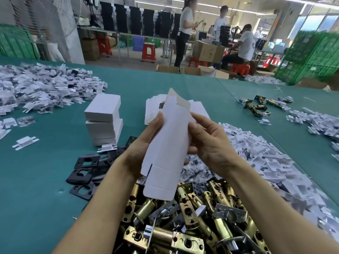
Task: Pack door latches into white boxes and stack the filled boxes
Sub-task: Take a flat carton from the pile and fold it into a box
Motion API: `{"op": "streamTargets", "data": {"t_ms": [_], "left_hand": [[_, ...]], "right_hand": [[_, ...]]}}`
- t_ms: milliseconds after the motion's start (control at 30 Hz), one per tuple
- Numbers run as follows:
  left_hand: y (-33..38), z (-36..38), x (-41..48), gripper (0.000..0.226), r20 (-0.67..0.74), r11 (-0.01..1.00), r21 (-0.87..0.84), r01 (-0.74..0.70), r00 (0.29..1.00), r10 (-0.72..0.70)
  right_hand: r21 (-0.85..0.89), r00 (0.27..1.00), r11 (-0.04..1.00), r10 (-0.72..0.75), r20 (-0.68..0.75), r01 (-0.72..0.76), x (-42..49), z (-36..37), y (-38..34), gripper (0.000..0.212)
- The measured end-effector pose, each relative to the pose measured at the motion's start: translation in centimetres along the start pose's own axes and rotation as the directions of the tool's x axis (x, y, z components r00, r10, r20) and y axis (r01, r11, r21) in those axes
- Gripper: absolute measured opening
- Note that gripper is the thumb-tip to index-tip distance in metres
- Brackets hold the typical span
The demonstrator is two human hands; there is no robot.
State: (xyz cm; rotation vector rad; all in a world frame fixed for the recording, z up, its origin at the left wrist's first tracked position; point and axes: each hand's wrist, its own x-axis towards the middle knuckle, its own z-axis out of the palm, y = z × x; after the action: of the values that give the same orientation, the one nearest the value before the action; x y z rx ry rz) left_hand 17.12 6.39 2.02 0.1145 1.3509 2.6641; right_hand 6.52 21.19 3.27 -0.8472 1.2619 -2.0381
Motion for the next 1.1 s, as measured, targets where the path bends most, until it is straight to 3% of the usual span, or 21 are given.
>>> {"op": "streamTargets", "data": {"t_ms": [133,200,267,300,367,467,567,667,733,833,933,1000,1100], "left_hand": [[0.0,0.3,0.6,0.059,-0.193,0.993,0.102,-0.054,0.978,0.073],[-0.2,0.5,1.4,0.043,-0.317,0.948,0.270,-0.170,0.914,0.254],[-0.7,0.8,2.2,0.030,-0.386,0.840,0.500,-0.211,0.814,0.434],[-0.8,1.0,2.5,0.026,-0.388,0.786,0.588,-0.193,0.785,0.483],[-1.2,1.6,2.7,0.028,-0.349,0.720,0.677,-0.153,0.795,0.497],[-1.7,1.8,2.7,0.082,-0.287,0.651,0.755,-0.085,0.849,0.443],[-1.8,1.7,2.7,0.096,-0.233,0.619,0.782,-0.069,0.889,0.394],[-1.9,1.9,2.7,0.090,-0.199,0.568,0.818,-0.091,0.882,0.428],[-2.0,2.3,2.9,0.081,-0.194,0.519,0.844,-0.136,0.824,0.532],[-2.2,2.6,3.1,0.086,-0.106,0.453,0.842,-0.293,0.733,0.672],[-2.3,2.5,2.9,0.063,-0.023,0.417,0.811,-0.410,0.690,0.723],[-2.1,2.4,2.8,0.045,-0.003,0.381,0.823,-0.421,0.667,0.745],[-1.9,2.2,2.8,0.026,-0.071,0.445,0.776,-0.448,0.638,0.766]], "right_hand": [[-0.033,0.999,0.999,-0.020,-0.046,0.018,0.2,-1.0,-0.3,0.021],[-0.092,0.998,0.995,-0.048,-0.035,0.044,0.1,-1.2,-0.6,0.024],[-0.214,0.995,0.974,-0.089,-0.037,0.079,-0.1,-1.0,-0.4,0.020],[-0.264,0.991,0.958,-0.124,-0.045,0.108,-0.1,-0.9,-0.1,0.013],[-0.337,0.980,0.928,-0.190,-0.053,0.161,-0.2,-0.3,0.0,0.007],[-0.404,0.978,0.896,-0.208,-0.018,0.184,-0.2,0.1,-0.2,0.018],[-0.447,0.979,0.877,-0.204,-0.015,0.176,-0.4,0.2,-0.2,0.036],[-0.499,0.975,0.852,-0.213,-0.057,0.157,-0.6,0.0,0.0,0.042],[-0.555,0.961,0.812,-0.266,-0.079,0.180,-0.5,0.1,-0.2,0.030],[-0.658,0.916,0.706,-0.395,-0.063,0.260,-0.3,0.2,-0.4,0.019],[-0.708,0.896,0.638,-0.443,-0.016,0.302,-0.2,0.3,-0.7,0.017],[-0.697,0.906,0.643,-0.422,0.025,0.318,-0.2,0.3,-1.0,0.023],[-0.614,0.946,0.736,-0.319,0.059,0.286,-0.2,0.1,-1.5,0.033]]}}
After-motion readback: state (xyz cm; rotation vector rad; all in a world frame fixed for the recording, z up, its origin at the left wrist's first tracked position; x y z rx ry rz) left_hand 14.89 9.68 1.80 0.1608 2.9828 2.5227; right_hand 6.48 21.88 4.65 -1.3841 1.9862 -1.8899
